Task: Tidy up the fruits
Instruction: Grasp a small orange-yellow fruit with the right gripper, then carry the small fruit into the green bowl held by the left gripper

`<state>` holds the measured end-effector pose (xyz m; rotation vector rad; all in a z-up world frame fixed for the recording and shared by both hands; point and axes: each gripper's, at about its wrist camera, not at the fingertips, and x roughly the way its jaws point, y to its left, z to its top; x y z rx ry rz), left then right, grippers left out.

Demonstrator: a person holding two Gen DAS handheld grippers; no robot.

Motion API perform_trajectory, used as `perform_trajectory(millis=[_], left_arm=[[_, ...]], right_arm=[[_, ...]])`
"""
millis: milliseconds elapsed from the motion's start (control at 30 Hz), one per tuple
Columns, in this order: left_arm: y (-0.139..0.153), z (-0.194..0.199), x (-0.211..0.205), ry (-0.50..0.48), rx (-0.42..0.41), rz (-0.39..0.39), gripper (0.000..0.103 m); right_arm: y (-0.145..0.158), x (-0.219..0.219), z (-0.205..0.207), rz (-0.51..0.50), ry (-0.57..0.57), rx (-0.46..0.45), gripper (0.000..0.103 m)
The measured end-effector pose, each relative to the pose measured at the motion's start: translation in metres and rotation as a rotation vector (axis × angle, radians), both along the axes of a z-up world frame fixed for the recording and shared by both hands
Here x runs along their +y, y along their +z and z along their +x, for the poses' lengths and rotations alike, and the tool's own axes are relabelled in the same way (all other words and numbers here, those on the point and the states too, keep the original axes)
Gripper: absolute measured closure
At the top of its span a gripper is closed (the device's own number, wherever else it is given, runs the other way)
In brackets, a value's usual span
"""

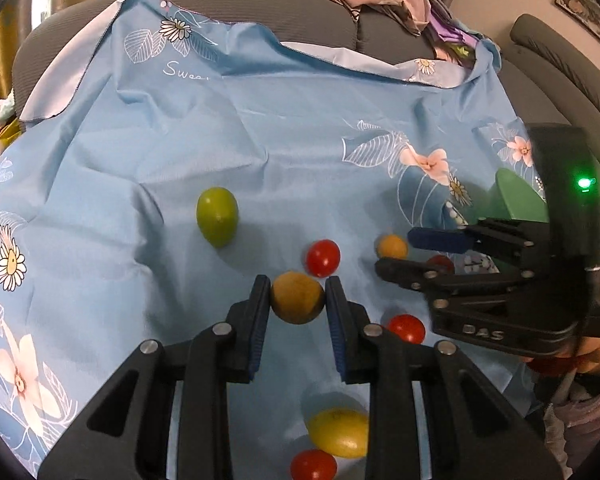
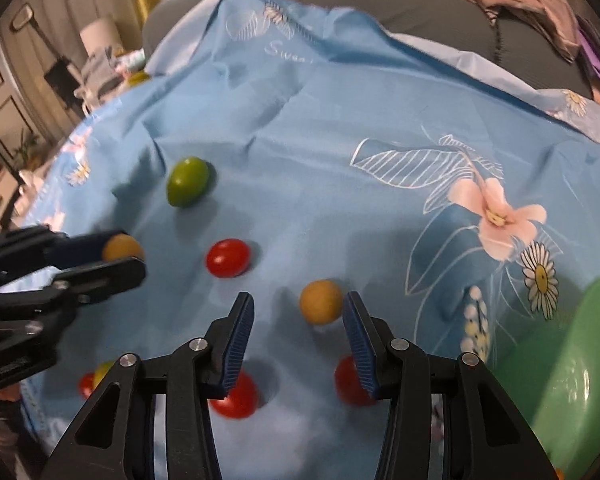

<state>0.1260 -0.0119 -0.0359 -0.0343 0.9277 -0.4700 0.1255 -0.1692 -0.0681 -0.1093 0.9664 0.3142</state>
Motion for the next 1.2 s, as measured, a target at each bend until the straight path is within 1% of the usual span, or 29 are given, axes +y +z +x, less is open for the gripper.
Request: perform_trajectory(millis=[167, 233, 267, 300, 433, 567, 833, 1200], left_arm=[[-0.003, 0.001, 0.005, -0.003, 0.007, -0.005, 0.076], [-0.004, 0.000, 0.005, -0.005, 0.011, 0.001, 0.076], [-0.004, 0.000, 0.005, -0.007, 0.011, 0.004, 0.075], [-0.005, 0.000, 0.004, -0.008, 0.012, 0.007, 0.075], [-0.005, -0.001, 0.004, -0.012, 0.014, 0.009, 0.075], [0.000, -0.004, 0.002, -0.019, 0.005, 0.012, 0.075], [0.013, -0.019, -0.003, -0.019, -0.013, 0.014, 0.075], [0.038, -0.057, -0.009, -0.029, -0.055, 0.020, 0.075]], right_arm=[[-0.007, 0.002, 0.011, -0.032, 0.003, 0.016, 0.056], [-0.010, 0.003, 0.012, -0.033, 0.012, 0.024, 0.066], [-0.011, 0.004, 0.012, -0.032, 0.016, 0.026, 0.074], [-0.012, 0.004, 0.011, -0.034, 0.022, 0.027, 0.076], [-0.010, 0.007, 0.008, -0.054, 0.027, -0.004, 0.076], [-0.001, 0.006, -0.001, -0.042, 0.023, -0.040, 0.076], [0.026, 0.000, -0.032, 0.021, 0.017, -0.117, 0.076], [0.059, -0.015, -0.084, 0.090, -0.003, -0.198, 0.076]])
